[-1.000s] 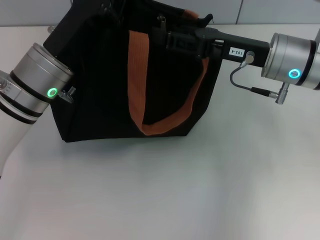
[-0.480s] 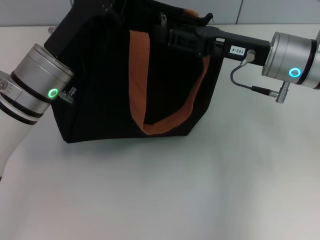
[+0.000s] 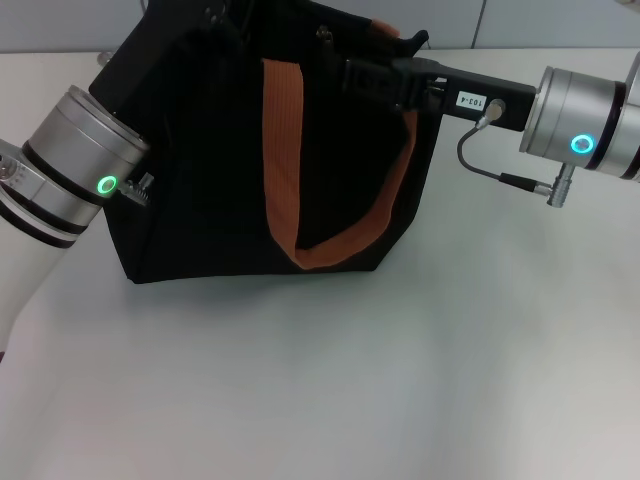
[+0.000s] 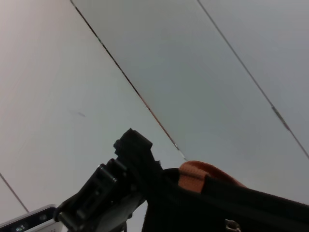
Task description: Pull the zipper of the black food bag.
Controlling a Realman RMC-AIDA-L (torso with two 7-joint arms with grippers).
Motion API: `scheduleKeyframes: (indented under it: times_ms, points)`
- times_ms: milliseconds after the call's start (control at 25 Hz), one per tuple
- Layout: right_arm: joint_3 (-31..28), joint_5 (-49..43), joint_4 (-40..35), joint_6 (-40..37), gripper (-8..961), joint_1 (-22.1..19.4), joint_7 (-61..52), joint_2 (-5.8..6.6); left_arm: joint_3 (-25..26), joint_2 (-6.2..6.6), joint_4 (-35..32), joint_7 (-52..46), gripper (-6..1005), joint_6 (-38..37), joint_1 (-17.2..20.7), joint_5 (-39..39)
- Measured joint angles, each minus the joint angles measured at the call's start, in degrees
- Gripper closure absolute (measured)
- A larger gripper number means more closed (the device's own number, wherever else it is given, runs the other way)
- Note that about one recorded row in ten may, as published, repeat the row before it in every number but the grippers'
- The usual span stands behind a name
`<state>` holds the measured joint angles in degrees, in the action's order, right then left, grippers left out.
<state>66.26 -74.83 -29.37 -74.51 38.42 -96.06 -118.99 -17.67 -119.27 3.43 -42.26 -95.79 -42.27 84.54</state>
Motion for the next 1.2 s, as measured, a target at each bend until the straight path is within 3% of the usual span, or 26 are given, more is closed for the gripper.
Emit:
scheduleKeyframes:
  times_ms: [920,1200]
  points:
    - [-1.0,-0.2,0.4,0.1,592,1.5,-0.1,-0.10,0.1,0.00,0.1,0.1,853,0.6,-0.3,-0.2]
    - [-1.0,-0.3,0.4,0.6,656,1.6,-0.1,-0.10,0.1,0.00,0.1,0.1,852,0.6,-0.4,-0.2]
